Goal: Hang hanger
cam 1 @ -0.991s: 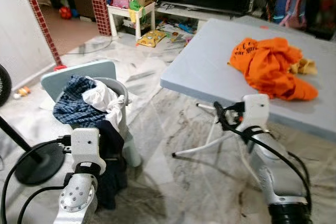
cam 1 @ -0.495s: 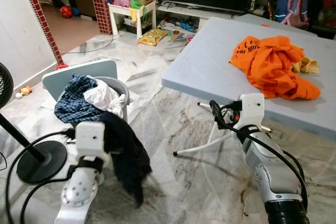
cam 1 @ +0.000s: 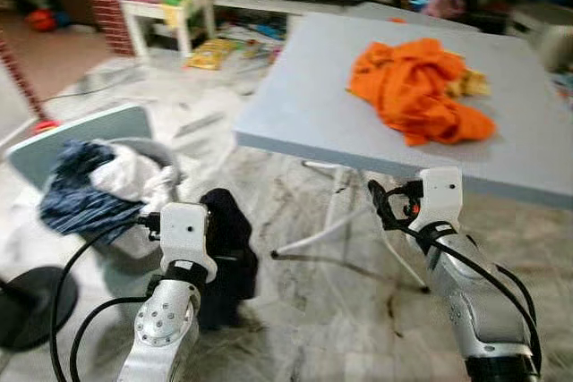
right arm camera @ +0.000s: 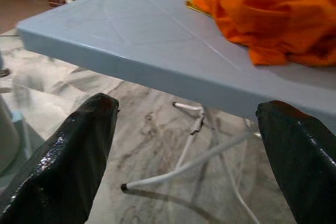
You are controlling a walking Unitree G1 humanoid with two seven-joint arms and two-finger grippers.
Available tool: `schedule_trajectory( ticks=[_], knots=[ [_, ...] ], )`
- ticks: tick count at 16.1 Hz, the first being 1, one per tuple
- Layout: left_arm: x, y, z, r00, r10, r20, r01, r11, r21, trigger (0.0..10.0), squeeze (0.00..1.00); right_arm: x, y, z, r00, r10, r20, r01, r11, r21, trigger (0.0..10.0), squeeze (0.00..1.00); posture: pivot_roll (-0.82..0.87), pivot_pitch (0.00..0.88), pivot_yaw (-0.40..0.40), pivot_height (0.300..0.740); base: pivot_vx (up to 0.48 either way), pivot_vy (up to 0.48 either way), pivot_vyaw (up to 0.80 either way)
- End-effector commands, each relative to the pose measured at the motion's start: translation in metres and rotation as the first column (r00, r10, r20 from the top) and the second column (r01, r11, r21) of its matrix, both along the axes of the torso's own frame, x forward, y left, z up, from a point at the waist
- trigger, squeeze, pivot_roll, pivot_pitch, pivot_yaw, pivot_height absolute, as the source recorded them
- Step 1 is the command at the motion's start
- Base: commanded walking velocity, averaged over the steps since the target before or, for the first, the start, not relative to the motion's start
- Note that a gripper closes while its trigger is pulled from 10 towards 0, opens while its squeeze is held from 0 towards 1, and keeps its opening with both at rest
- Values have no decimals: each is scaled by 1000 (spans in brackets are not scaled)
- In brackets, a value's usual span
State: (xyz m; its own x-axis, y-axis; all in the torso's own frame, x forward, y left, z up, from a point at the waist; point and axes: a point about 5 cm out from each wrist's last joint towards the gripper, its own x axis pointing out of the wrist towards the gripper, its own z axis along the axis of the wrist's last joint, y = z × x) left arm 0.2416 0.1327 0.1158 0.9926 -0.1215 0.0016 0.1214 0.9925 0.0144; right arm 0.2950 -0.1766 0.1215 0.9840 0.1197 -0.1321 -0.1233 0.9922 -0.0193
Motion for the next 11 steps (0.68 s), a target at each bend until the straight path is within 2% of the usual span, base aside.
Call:
schedule_trajectory(
  ticks=[1, 8, 11],
  knots=[
    [1, -2, 2, 1000, -26, 4, 26, 1000, 2, 10000, 0, -2, -1, 3, 1000, -5, 6, 5, 1000, 4, 10000, 0, -91, 28, -16, 740, 0, 244, -800],
    [11, -6, 3, 998, -64, -19, 64, 998, -9, 10000, 0, -3, 12, -5, 999, -34, -3, 34, 998, 46, 10000, 0, -94, 35, 30, 740, 0, 277, -800],
    [15, -5, 4, 998, -61, -24, 61, 998, -15, 10000, 0, -3, 10, -5, 999, -44, -2, 44, 998, 46, 10000, 0, -99, 31, 31, 740, 0, 300, -800]
  ],
)
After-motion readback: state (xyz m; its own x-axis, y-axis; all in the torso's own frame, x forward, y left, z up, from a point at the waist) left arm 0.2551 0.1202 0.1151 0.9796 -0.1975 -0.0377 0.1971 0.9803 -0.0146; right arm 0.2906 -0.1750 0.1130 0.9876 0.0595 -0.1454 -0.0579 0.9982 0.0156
